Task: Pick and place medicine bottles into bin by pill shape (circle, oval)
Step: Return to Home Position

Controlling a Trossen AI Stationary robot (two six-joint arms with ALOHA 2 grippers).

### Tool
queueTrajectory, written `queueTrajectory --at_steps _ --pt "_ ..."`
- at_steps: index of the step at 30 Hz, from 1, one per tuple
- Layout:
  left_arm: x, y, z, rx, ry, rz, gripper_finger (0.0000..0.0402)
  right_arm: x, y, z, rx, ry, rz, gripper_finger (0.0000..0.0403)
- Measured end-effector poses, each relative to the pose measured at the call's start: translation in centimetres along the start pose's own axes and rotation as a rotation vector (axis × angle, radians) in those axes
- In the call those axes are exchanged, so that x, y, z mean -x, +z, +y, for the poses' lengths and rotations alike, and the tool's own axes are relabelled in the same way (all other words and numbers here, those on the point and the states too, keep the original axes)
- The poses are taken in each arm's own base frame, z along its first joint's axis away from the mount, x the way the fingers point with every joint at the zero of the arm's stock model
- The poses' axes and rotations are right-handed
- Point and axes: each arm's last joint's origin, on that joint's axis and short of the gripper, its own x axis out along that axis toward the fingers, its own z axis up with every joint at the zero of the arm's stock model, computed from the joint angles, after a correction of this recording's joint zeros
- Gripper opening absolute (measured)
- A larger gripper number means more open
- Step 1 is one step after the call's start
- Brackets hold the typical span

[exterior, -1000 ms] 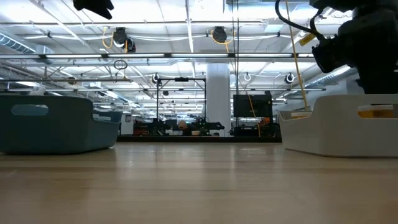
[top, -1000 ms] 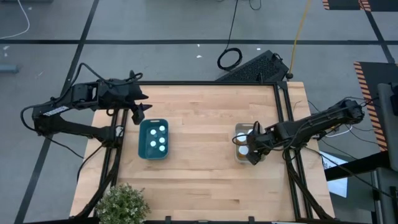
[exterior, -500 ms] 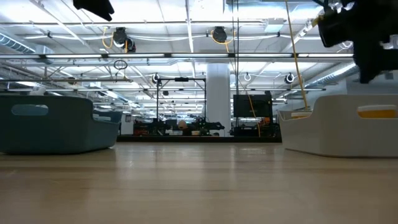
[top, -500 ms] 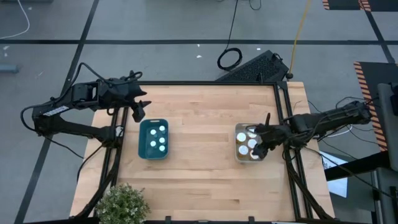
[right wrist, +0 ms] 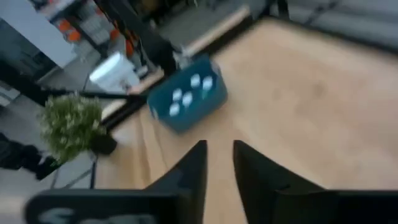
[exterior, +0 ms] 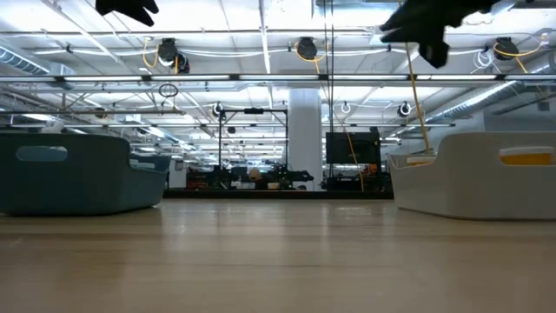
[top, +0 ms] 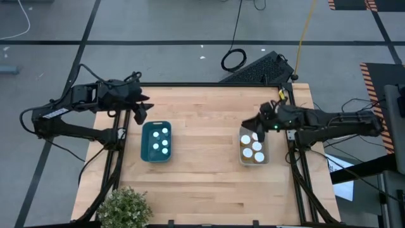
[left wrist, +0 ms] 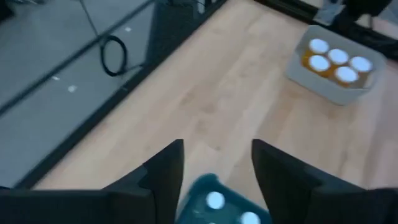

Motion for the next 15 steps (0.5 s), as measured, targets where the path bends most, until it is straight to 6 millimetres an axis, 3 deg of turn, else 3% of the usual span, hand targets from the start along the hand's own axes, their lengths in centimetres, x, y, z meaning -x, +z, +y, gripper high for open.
queueTrajectory --at_steps 5,12,15 --pt "0.2 -0.1 -0.1 -0.04 -0.031 0.0 0.0111 -0.2 1.8 -0.6 0.155 -0.015 -0.137 0.0009" --pt "-0.5 -1.5 0.4 -0.182 -0.031 -0.063 0.0017 -0.1 3.4 -1.8 0.437 -0.11 -0.241 0.0004" --pt "-1.6 -3.1 0.7 -0.221 -0.039 -0.124 0.0006 -0.1 3.5 -2.1 0.532 -0.139 -0.235 0.0002"
